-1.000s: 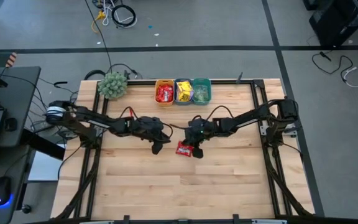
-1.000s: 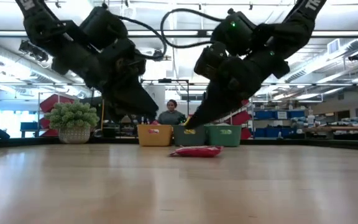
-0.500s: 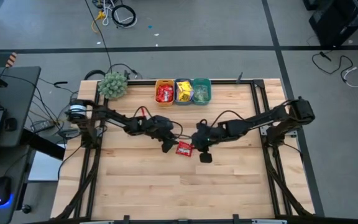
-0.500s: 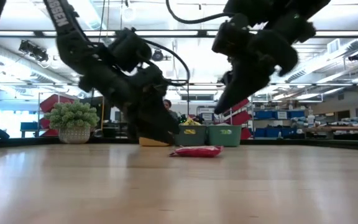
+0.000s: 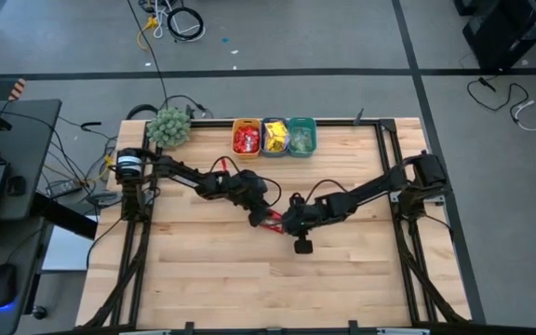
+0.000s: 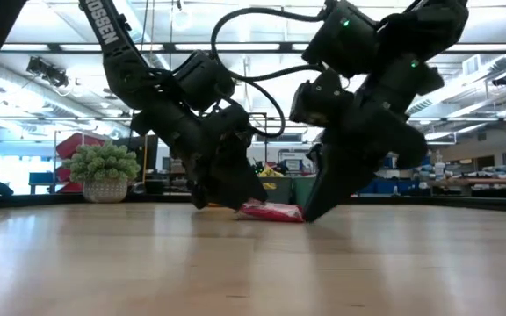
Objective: Sort candy
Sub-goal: Put the red candy pack into the yellow bin
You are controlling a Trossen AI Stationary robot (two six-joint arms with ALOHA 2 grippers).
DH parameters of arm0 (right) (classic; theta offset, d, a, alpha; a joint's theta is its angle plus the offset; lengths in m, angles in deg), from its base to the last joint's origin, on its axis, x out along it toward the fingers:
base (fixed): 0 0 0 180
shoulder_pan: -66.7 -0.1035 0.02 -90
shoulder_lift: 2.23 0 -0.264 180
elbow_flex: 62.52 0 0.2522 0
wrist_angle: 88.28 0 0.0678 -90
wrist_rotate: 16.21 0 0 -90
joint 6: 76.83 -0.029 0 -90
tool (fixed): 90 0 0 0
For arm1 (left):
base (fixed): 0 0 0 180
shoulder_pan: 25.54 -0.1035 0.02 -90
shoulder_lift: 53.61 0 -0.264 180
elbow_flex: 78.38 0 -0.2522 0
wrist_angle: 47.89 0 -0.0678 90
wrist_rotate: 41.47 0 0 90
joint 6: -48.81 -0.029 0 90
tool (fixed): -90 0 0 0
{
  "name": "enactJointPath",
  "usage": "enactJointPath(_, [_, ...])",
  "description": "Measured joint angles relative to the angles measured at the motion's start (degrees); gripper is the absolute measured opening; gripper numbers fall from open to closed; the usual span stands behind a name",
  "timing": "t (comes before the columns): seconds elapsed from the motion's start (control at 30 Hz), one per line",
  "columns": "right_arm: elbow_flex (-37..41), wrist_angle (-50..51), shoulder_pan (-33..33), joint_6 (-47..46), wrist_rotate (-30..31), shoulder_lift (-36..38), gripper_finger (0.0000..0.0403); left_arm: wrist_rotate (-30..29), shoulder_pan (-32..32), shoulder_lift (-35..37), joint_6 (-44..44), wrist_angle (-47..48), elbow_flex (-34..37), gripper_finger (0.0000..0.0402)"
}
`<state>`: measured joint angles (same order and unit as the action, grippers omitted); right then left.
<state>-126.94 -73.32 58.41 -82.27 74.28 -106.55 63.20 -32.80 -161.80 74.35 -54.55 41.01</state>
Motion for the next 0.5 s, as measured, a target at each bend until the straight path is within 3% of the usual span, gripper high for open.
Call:
enactJointPath(0.33, [0.0, -2.8, 2.5, -0.4, 3.6, -0.3, 0.0012, 6.2, 0.0, -0.2, -3.7, -0.2, 0.0, 0.0207])
enactJointPath(0.5, [0.0, -2.5, 3.0, -0.3, 3.5, -0.6, 0.0012, 8.0, 0.2, -0.3, -6.9, 0.5, 0.1, 0.0159])
